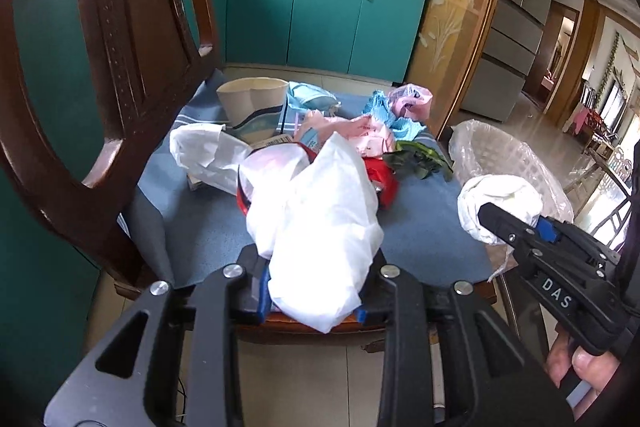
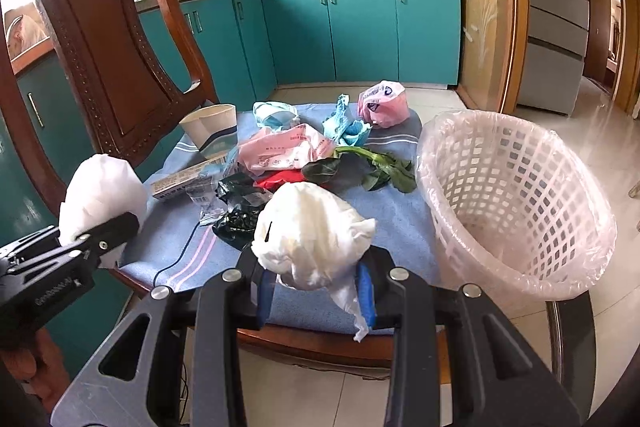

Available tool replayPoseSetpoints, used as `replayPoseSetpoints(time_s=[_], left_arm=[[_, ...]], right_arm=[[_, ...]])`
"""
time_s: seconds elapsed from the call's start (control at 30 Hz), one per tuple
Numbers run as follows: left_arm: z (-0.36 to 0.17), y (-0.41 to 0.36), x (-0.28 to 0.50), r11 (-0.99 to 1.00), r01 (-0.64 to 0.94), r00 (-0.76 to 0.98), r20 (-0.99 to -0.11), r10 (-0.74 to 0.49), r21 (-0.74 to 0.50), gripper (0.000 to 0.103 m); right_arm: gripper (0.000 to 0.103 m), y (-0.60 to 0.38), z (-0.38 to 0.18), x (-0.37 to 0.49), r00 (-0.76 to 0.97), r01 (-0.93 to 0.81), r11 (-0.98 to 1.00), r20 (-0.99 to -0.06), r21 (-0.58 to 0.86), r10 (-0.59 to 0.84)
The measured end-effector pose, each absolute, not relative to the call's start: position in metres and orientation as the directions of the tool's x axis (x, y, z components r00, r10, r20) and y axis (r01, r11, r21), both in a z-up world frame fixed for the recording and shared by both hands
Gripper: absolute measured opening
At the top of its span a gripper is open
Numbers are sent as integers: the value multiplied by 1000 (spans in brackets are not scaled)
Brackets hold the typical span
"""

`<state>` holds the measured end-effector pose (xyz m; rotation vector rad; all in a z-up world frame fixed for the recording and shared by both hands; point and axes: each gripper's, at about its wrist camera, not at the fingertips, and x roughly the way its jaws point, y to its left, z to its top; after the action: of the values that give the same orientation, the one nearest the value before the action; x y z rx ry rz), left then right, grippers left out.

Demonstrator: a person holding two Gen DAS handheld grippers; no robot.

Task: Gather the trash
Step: 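Carry the white bag over the mesh basket with the right gripper and release it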

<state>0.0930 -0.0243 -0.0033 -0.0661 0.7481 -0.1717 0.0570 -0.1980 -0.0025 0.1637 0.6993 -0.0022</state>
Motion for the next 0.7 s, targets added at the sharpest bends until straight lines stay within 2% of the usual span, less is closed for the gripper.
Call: replayPoseSetpoints(time_s=[0.33, 0.5, 0.7], left_arm=[[-7, -26, 94, 984, 137, 712, -680, -176, -111, 31], [-9, -27, 94, 984, 142, 705, -688, -175, -104, 31], [-9, -25, 95, 984, 144, 703, -688, -179, -109, 31]], right_arm=[[34, -207, 3, 56, 779, 73, 987, -627, 141, 32], [34, -238, 15, 57, 803, 161, 982, -592, 98, -72], [34, -320, 20, 63, 774, 366, 927, -580, 83, -253]])
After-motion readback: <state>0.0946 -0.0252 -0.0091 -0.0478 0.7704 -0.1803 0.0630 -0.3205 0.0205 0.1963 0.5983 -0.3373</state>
